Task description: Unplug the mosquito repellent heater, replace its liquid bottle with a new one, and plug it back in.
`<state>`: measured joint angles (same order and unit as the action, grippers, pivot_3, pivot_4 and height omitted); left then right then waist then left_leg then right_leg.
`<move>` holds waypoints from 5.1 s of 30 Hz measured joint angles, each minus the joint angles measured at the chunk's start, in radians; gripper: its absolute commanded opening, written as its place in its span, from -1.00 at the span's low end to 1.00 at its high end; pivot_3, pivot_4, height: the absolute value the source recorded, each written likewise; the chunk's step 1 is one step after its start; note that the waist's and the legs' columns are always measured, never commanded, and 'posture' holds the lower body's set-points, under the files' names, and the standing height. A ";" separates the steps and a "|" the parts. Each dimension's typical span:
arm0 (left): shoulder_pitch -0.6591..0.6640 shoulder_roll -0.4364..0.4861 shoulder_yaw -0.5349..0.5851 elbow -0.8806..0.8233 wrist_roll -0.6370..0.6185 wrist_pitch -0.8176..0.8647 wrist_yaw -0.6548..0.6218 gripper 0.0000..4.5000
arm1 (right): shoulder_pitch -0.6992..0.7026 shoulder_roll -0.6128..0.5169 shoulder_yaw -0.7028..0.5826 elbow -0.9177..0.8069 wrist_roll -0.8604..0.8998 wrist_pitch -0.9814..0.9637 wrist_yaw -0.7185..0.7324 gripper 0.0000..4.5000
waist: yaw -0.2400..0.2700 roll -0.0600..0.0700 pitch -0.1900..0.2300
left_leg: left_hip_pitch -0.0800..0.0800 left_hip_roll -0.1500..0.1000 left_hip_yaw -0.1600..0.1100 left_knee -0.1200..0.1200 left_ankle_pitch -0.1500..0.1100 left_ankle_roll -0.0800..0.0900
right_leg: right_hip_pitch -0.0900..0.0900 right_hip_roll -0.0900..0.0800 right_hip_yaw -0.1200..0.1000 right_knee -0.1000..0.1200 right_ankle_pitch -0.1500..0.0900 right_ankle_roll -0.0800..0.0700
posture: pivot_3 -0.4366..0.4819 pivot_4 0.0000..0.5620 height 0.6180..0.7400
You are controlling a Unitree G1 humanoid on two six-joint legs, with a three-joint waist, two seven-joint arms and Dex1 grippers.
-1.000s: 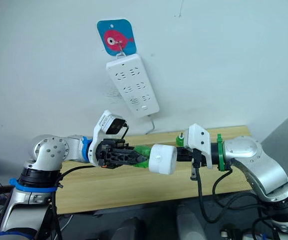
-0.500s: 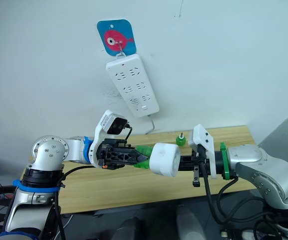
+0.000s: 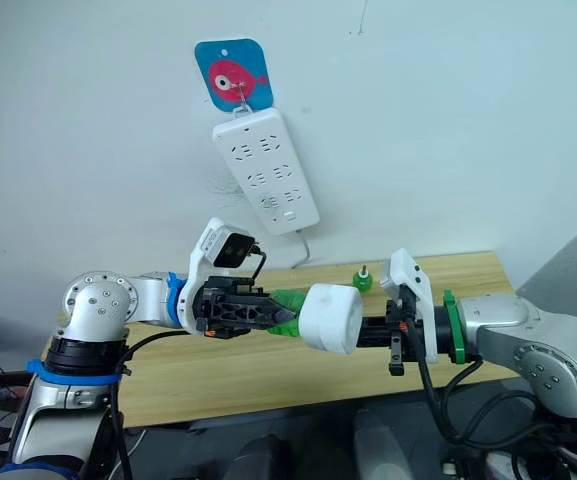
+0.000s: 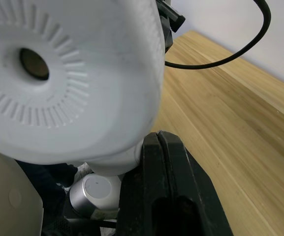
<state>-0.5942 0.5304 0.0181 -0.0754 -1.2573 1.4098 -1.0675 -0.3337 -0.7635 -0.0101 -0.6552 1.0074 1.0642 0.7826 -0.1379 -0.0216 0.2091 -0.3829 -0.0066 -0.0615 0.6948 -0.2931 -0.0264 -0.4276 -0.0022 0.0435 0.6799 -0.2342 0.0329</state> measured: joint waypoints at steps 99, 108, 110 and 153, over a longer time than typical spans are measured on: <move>0.316 0.056 0.151 -0.041 0.629 -0.986 0.347 1.00 | 0.046 0.068 0.080 -0.117 0.287 -0.355 -1.084 0.35 | 0.009 0.003 -0.004 | 0.001 0.001 0.007 -0.003 -0.001 0.002 | 0.004 0.002 0.002 -0.007 -0.004 0.007 | -0.40 -0.45 1.00; 0.082 0.016 0.097 0.271 0.686 -1.010 0.214 1.00 | -0.051 0.041 0.127 -0.140 0.108 -0.267 -0.947 0.35 | 0.028 0.002 -0.005 | -0.001 0.000 0.008 -0.003 -0.002 0.003 | 0.002 0.001 0.001 -0.008 -0.002 0.002 | -0.44 -0.45 1.00; 0.029 0.008 0.082 0.345 0.708 -1.027 0.176 1.00 | -0.051 0.037 0.137 -0.160 0.084 -0.247 -0.919 0.35 | 0.028 0.002 -0.005 | -0.001 0.000 0.008 -0.003 -0.002 0.003 | 0.002 0.001 0.001 -0.008 -0.001 0.002 | -0.47 -0.45 1.00; -0.157 -0.124 0.048 0.567 0.849 -1.130 0.033 -0.43 | -0.317 0.323 0.203 0.048 -0.262 0.025 -0.908 0.34 | 0.018 0.002 -0.005 | -0.002 -0.001 -0.002 -0.002 -0.002 0.003 | 0.002 -0.005 0.000 -0.007 -0.001 0.002 | -0.51 -0.48 1.00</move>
<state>-0.7515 0.4060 0.0661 0.4916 -0.4083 0.2798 -1.0346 -0.6506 -0.4407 0.1931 -0.6073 0.7457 1.0890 -0.1258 -0.1201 -0.0198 0.2045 -0.3850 -0.0075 -0.0634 0.6928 -0.2948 -0.0236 -0.4258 -0.0072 0.0439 0.6733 -0.2352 0.0348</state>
